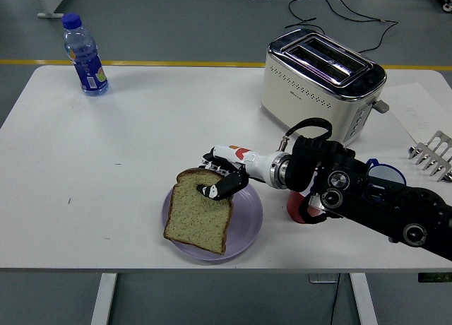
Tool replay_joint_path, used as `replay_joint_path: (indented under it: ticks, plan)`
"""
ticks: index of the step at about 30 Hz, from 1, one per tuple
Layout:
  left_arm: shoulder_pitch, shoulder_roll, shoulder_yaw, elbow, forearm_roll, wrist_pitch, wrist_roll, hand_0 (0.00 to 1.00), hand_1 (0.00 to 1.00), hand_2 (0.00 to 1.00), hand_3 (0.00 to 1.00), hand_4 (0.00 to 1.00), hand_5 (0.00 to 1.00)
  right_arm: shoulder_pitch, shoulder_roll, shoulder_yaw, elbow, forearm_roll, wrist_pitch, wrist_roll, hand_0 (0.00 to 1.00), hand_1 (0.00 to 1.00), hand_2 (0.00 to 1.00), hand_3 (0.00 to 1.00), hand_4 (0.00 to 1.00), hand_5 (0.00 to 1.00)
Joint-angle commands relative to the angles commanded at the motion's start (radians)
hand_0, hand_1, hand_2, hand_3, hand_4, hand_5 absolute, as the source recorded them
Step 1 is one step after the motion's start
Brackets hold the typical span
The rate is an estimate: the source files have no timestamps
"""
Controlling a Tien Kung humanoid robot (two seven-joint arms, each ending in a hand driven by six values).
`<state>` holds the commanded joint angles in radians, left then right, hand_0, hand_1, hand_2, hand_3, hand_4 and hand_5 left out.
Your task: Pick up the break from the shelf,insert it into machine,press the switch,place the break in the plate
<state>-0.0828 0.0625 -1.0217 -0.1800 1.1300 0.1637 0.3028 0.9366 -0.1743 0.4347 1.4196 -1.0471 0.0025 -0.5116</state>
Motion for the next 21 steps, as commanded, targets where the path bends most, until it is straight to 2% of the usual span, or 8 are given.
replay_joint_path:
  ticks: [4, 5, 10, 11, 16, 17, 21]
  plan:
    - [-0.001, -0.001, 0.000, 0.000, -0.002, 0.001, 0.000, 0.655, 0.568, 0.581, 0.603, 0.308, 0.992, -0.001, 0.024, -0.005, -0.037, -0.005, -0.002, 0.014, 0.229, 0.256, 0.337, 0.493, 0.445, 0.002]
    - [-0.002, -0.001, 0.001, 0.000, -0.004, 0.001, -0.001, 0.655, 0.569, 0.581, 0.603, 0.309, 0.993, -0.001, 0.026, -0.007, -0.042, -0.003, -0.002, 0.018, 0.277, 0.287, 0.379, 0.507, 0.411, 0.002]
    - [-0.005, -0.001, 0.004, 0.000, -0.009, 0.002, -0.002, 0.655, 0.569, 0.581, 0.603, 0.309, 0.993, 0.010, 0.033, -0.030, -0.079, 0.029, 0.019, 0.034, 0.277, 0.287, 0.379, 0.507, 0.411, 0.002]
    - [-0.006, -0.001, 0.004, 0.000, -0.009, 0.002, -0.002, 0.655, 0.568, 0.580, 0.604, 0.309, 0.994, 0.012, 0.034, -0.034, -0.086, 0.028, 0.023, 0.040, 0.368, 0.420, 0.491, 0.543, 0.390, 0.002]
    - [-0.007, -0.002, 0.003, 0.000, -0.009, 0.003, -0.002, 0.655, 0.568, 0.580, 0.604, 0.309, 0.994, 0.015, 0.048, -0.042, -0.120, -0.004, 0.033, 0.076, 0.368, 0.420, 0.491, 0.543, 0.390, 0.002]
    - [-0.007, -0.002, 0.003, 0.000, -0.009, 0.003, -0.002, 0.655, 0.567, 0.581, 0.603, 0.309, 0.993, 0.015, 0.049, -0.043, -0.126, -0.007, 0.032, 0.086, 0.526, 0.590, 0.615, 0.704, 0.506, 0.020]
    - [-0.007, -0.002, 0.004, 0.000, -0.012, 0.004, -0.001, 0.655, 0.567, 0.581, 0.603, 0.309, 0.993, 0.018, 0.051, -0.040, -0.152, -0.018, 0.036, 0.115, 0.526, 0.590, 0.615, 0.704, 0.506, 0.020]
